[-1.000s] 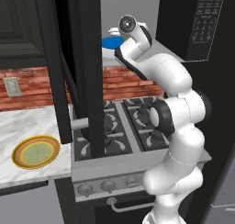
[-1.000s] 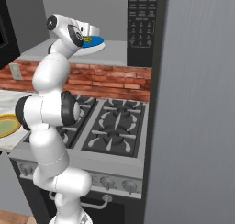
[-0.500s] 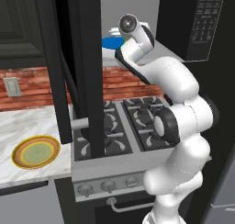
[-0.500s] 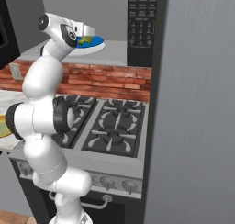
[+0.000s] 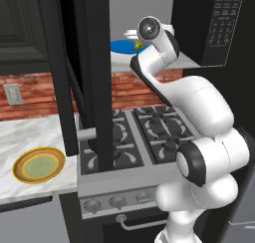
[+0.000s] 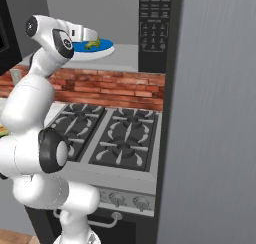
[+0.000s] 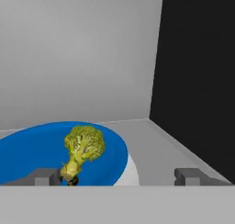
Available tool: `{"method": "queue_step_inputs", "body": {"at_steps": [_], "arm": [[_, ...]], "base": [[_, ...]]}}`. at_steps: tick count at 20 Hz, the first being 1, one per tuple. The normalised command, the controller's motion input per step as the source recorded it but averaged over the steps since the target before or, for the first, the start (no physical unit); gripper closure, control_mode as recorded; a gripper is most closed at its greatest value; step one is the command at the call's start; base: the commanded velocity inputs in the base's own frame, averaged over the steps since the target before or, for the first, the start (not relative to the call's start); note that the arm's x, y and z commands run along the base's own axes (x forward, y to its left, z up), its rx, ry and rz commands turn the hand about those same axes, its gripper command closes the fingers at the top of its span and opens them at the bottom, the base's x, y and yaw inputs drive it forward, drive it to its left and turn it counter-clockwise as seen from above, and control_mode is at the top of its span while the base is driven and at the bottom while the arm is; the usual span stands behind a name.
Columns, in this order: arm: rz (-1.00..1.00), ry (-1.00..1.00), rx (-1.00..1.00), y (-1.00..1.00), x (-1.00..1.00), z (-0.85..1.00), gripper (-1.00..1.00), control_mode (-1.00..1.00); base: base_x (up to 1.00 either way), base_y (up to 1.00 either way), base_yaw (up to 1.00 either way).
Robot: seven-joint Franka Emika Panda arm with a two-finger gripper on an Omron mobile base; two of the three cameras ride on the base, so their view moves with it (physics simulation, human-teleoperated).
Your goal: Pick the broccoli from the counter and place it in the microwave. Then turn on the microwave.
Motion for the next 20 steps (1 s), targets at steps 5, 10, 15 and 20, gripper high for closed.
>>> {"method": "queue_step_inputs", "body": {"at_steps": [5,10,15,20], "arm": [[0.00,-0.07,0.00,-0.04,-0.94,0.48,-1.00,-1.00],[0.00,-0.01,0.00,-0.05,-1.00,0.06,-1.00,-1.00],[0.00,0.00,0.00,-0.12,-0.99,-0.04,-1.00,-1.00],[0.00,-0.02,-0.05,-0.10,-0.35,-0.34,-1.00,-1.00]], "base": [[0.00,0.00,0.00],[0.00,0.00,0.00],[0.00,0.00,0.00],[0.00,0.00,0.00]]}}
